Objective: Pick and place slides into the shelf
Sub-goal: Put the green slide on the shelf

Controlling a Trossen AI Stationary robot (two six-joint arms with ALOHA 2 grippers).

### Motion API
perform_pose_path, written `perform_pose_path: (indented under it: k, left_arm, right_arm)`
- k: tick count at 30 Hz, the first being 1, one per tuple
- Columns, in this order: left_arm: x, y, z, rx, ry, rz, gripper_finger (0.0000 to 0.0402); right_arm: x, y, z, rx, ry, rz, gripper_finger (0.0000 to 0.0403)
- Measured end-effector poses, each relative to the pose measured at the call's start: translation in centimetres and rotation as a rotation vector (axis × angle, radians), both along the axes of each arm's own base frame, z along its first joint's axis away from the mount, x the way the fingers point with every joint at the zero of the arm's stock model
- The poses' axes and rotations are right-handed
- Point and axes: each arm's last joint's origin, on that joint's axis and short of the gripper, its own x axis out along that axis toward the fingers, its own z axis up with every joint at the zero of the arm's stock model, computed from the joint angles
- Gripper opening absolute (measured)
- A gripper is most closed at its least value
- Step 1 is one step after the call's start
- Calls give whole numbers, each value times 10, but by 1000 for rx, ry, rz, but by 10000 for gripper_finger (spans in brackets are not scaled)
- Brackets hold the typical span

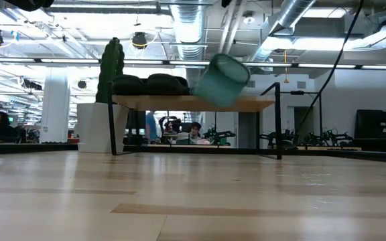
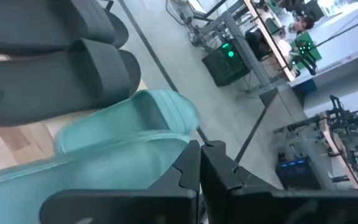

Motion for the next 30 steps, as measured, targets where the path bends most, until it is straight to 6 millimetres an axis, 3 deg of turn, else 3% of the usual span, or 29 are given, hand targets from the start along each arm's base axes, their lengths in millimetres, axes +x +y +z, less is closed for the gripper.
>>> perform_pose_path:
  k: [6,22,30]
  left_arm:
    - [0,0,0,-2,-1,1,2]
    - [0,0,0,-2,-1,1,2]
    - [0,0,0,-1,-1,1,2]
  right_arm:
    - [0,0,-1,28,8,13,1]
    - [-1,27,-1,39,17,94,0]
    - [-3,46,-6,242,40,206,0]
